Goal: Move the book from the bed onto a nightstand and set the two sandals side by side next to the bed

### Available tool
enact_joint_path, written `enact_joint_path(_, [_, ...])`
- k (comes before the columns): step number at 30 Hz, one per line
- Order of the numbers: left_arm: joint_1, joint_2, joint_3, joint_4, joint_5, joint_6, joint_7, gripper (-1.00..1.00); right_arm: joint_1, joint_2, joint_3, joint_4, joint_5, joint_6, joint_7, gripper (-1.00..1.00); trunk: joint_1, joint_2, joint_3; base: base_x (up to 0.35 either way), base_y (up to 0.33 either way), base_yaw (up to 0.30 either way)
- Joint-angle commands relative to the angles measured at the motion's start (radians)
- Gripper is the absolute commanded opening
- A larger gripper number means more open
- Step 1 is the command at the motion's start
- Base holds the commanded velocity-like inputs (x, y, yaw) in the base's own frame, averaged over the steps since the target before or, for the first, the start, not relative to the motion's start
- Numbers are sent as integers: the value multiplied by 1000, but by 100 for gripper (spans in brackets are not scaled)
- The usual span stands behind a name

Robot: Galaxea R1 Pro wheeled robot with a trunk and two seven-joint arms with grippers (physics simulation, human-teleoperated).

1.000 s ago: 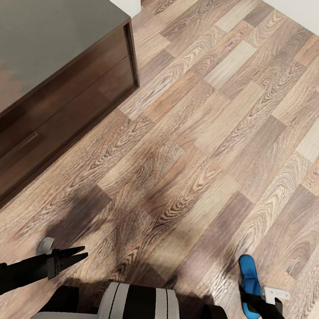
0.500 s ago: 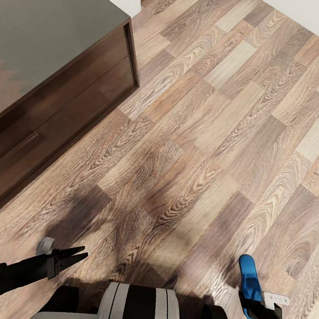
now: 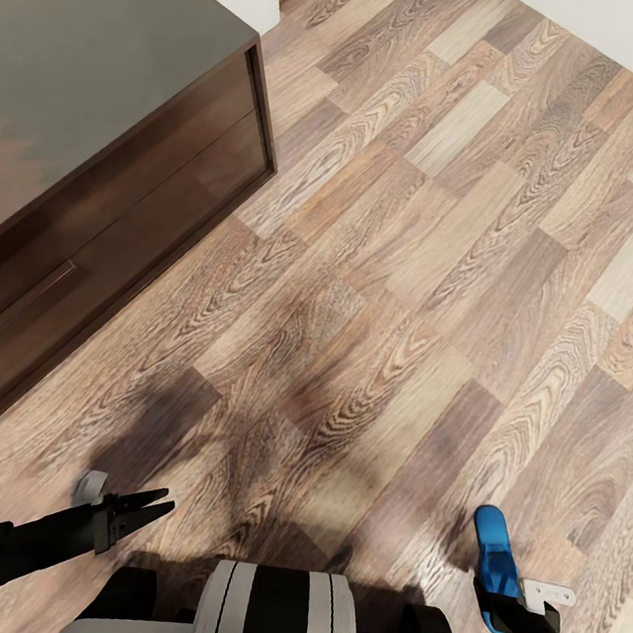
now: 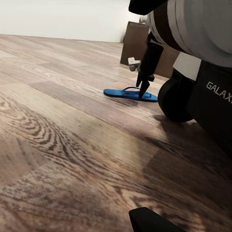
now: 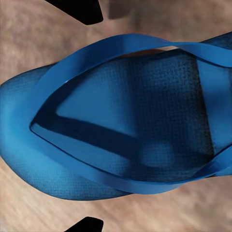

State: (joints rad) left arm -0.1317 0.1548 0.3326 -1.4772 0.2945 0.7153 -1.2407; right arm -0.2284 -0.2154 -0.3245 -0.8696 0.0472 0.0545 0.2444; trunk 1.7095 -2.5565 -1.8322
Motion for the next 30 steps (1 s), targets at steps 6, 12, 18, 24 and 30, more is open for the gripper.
enact_joint_path(6, [0,0,0,0,3,10,-2,100,0,1,-4,-2,5,5,7,100,0,0,0,0,0,0])
enact_joint_path(12, [0,0,0,0,3,12,-2,100,0,1,-4,-2,5,5,7,100,2,-1,0,0,0,0])
enact_joint_path(18, [0,0,0,0,3,12,-2,100,0,1,-4,-2,5,5,7,100,3,-2,0,0,0,0])
enact_joint_path(24, [0,0,0,0,3,12,-3,100,0,1,-3,-2,5,5,7,100,3,-2,0,2,0,0])
enact_joint_path(30, [0,0,0,0,3,12,-3,100,0,1,-4,-2,4,5,7,100,3,-2,0,126,0,0])
